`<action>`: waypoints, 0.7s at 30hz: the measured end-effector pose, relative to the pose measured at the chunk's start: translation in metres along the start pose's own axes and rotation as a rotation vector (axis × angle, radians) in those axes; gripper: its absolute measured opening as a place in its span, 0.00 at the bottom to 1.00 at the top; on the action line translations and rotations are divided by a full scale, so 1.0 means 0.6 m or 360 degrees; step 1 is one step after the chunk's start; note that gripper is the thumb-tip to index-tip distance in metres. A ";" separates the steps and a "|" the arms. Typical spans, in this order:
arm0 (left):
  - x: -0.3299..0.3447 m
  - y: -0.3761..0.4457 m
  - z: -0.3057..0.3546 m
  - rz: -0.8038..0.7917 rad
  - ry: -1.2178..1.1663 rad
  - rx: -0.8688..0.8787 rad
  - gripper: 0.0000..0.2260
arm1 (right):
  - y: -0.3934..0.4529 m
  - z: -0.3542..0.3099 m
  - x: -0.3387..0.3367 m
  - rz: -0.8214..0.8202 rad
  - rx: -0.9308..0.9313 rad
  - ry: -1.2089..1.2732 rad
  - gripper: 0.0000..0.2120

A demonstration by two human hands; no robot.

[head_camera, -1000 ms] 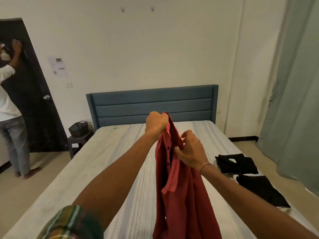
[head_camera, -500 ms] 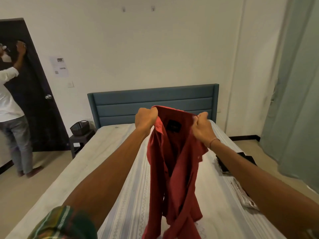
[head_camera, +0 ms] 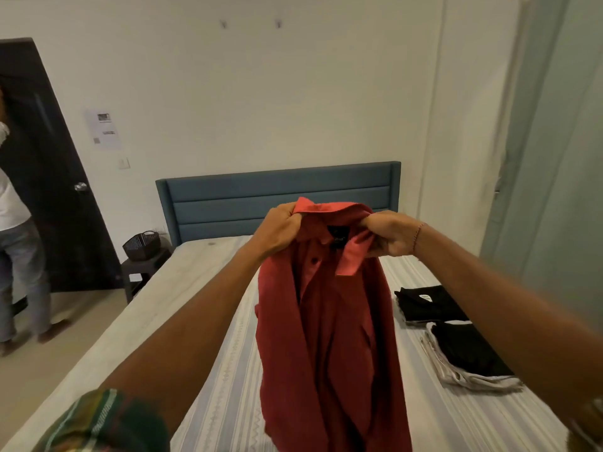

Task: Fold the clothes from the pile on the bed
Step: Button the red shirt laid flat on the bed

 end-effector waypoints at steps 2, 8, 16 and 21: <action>-0.002 -0.009 0.021 0.0033 0.0104 0.0073 0.17 | -0.021 0.012 -0.008 -0.0059 -0.0040 0.0078 0.14; 0.024 -0.054 0.087 0.0094 -0.0169 -0.0120 0.18 | -0.098 0.032 -0.040 -0.0134 -0.0215 -0.0384 0.19; 0.141 -0.137 0.134 0.0390 -0.0815 -0.0491 0.12 | -0.198 0.086 -0.063 0.0030 -0.0790 -0.1803 0.04; 0.196 -0.161 0.161 0.0551 -0.0545 -0.0341 0.18 | -0.241 0.121 -0.062 0.0671 -0.1109 -0.1848 0.16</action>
Point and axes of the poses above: each hand's wrist, its own y-axis towards the middle knuckle, its own x-axis out of the palm, z = x × y, the point moved 3 cm from there along y, towards the middle knuckle, and after that the axes turned 13 degrees about -z, right-handed, at the moved point
